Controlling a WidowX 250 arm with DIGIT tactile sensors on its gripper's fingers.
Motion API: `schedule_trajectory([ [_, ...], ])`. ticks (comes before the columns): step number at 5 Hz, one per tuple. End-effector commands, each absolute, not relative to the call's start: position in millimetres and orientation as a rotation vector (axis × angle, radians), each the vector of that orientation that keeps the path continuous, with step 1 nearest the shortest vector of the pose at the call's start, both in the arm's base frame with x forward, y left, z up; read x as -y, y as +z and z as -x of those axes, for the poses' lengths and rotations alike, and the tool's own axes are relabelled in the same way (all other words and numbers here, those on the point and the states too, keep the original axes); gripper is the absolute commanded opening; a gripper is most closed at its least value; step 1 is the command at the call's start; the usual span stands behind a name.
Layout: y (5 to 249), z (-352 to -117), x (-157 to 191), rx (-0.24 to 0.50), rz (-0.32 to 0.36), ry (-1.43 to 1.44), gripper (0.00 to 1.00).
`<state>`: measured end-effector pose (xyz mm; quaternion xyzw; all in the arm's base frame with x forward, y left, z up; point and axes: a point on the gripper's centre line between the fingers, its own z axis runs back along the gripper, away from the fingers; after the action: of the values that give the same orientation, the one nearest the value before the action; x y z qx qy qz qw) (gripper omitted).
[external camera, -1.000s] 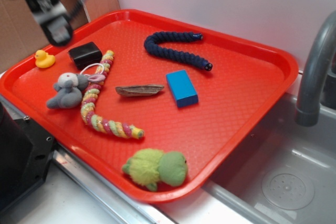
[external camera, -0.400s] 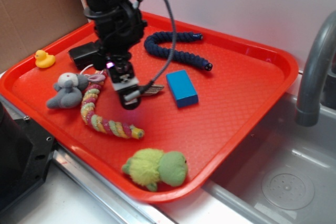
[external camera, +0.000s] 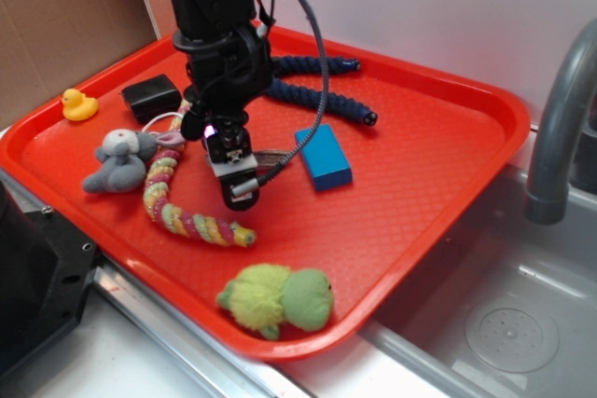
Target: Grab the wood chip.
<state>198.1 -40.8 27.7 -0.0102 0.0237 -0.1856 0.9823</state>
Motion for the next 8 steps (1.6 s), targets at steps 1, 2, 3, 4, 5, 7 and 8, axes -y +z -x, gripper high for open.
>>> schedule_trajectory([
  [1,22.8,-209.3,35.5,-0.029,-0.008,-0.328,0.00],
  [2,34.3,-207.0,30.7,0.005,-0.004,-0.309,0.00],
  [3,38.6,-205.5,28.4,0.011,-0.010,-0.304,0.00],
  [4,66.4,-197.2,22.2,0.026,-0.042,-0.259,0.00],
  [5,115.8,-168.8,-0.9,0.105,-0.051,-0.068,0.00],
  [7,202.2,-174.9,-55.2,0.175,0.065,0.216,0.00],
  [8,209.4,-184.4,-53.9,0.196,-0.011,0.229,0.00],
])
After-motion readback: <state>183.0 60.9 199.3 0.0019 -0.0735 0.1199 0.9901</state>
